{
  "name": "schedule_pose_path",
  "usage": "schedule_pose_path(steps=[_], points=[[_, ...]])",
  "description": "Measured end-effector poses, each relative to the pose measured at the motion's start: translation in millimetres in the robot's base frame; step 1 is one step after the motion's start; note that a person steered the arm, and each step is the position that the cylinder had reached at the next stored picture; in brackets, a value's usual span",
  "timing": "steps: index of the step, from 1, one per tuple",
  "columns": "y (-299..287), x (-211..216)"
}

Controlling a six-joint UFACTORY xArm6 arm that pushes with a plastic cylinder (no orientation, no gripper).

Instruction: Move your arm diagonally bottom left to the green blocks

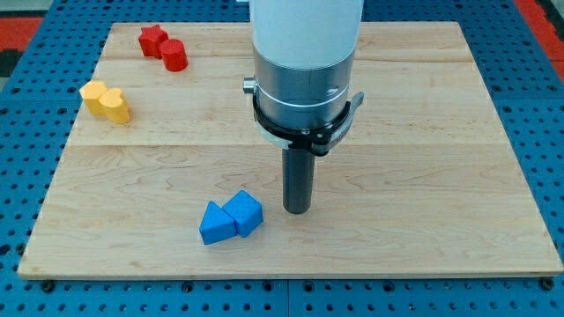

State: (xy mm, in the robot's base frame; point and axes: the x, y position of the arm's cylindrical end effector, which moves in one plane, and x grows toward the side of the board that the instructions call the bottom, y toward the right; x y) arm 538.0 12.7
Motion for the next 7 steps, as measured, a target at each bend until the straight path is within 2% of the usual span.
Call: schedule_pose_path(steps=[6, 7], points=[[-5, -11], [-1, -31]])
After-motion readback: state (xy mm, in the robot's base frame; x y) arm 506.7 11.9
